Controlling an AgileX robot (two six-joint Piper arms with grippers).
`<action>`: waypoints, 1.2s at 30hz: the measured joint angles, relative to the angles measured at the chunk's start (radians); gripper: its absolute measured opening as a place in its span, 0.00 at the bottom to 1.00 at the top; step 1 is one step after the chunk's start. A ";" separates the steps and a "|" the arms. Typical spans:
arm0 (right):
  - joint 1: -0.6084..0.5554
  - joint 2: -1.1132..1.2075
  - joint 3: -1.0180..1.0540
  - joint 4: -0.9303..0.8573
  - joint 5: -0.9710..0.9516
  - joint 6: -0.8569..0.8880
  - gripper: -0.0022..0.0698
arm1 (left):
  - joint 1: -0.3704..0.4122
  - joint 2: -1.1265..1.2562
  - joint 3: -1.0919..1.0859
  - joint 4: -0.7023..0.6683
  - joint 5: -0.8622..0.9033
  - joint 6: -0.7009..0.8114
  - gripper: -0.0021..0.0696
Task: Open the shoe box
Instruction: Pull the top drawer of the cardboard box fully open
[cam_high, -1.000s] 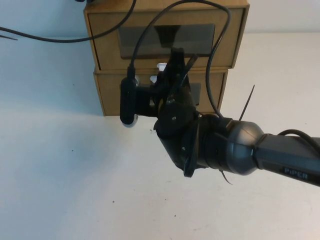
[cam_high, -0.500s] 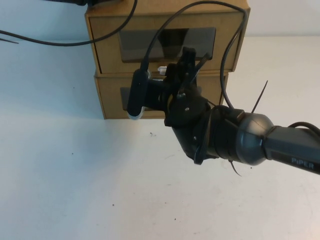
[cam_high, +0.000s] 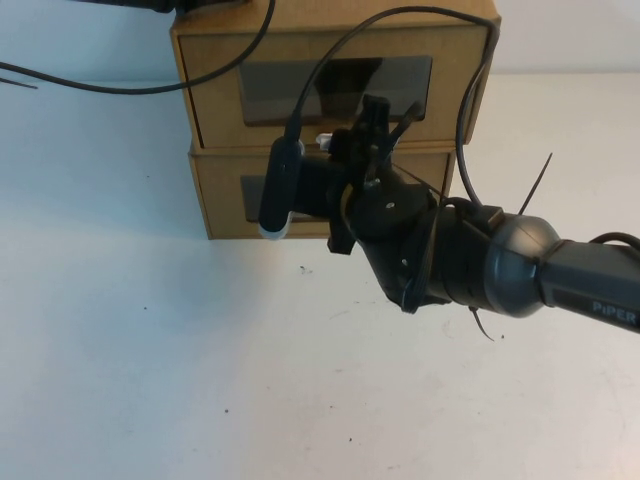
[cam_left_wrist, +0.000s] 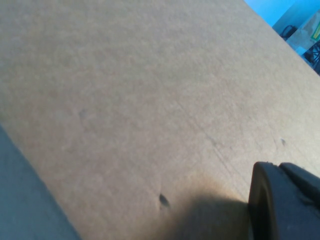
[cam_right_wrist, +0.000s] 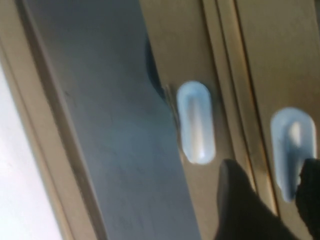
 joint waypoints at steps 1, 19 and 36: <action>0.000 0.000 0.000 -0.002 -0.010 -0.005 0.36 | 0.000 0.000 0.000 0.000 0.000 0.000 0.02; 0.001 0.077 -0.118 -0.003 0.037 -0.042 0.22 | 0.001 0.003 0.000 -0.008 0.002 0.004 0.02; 0.011 0.064 -0.119 0.022 0.059 -0.055 0.05 | 0.001 0.007 0.000 0.008 0.006 -0.001 0.02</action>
